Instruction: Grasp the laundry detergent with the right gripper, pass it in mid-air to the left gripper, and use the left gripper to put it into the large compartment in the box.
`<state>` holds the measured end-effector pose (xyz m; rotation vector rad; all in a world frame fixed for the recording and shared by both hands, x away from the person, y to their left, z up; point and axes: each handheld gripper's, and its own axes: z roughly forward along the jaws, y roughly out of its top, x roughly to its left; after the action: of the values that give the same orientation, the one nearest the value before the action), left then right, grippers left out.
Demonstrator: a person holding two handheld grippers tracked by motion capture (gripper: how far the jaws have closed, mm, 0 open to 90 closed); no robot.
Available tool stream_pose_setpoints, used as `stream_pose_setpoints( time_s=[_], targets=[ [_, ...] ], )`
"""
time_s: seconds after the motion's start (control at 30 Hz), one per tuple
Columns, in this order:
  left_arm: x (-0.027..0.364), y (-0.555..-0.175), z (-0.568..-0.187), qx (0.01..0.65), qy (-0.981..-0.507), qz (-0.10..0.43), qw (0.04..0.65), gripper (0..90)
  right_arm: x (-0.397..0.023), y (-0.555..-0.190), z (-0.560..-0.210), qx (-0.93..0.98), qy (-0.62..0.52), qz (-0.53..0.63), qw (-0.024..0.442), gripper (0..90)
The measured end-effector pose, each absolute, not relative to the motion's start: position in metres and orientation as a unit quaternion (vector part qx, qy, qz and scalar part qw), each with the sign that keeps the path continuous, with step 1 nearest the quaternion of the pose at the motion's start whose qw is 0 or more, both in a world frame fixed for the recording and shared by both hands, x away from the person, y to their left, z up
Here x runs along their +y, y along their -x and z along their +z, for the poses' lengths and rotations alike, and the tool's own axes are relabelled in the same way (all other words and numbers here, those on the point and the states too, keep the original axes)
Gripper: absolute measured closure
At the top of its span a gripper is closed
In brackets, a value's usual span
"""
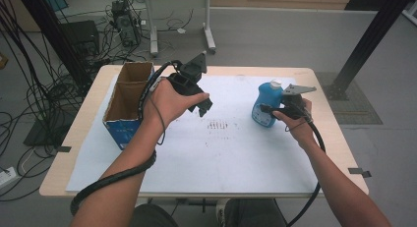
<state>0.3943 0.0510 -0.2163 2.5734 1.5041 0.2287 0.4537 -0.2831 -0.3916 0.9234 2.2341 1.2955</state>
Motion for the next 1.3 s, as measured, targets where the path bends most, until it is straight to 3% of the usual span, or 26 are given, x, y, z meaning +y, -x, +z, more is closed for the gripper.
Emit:
stream_pose_setpoints(
  time_s=[0.3, 0.67, 1.3],
  targets=[
    [0.055, -0.396, -0.206, 0.483, -0.868, 0.083, 0.078, 5.4, -0.283, -0.458, -0.381, 0.807, -0.322, 0.458, 0.190, 43.8],
    [0.056, -0.406, -0.187, 0.432, -0.893, 0.099, 0.076, 5.4, -0.277, -0.464, -0.343, 0.813, -0.295, 0.473, 0.167, 43.9],
    [0.056, -0.412, -0.152, 0.287, -0.946, 0.139, 0.057, 5.5, -0.206, -0.462, -0.293, 0.859, -0.174, 0.471, 0.099, 43.8]
  ],
)
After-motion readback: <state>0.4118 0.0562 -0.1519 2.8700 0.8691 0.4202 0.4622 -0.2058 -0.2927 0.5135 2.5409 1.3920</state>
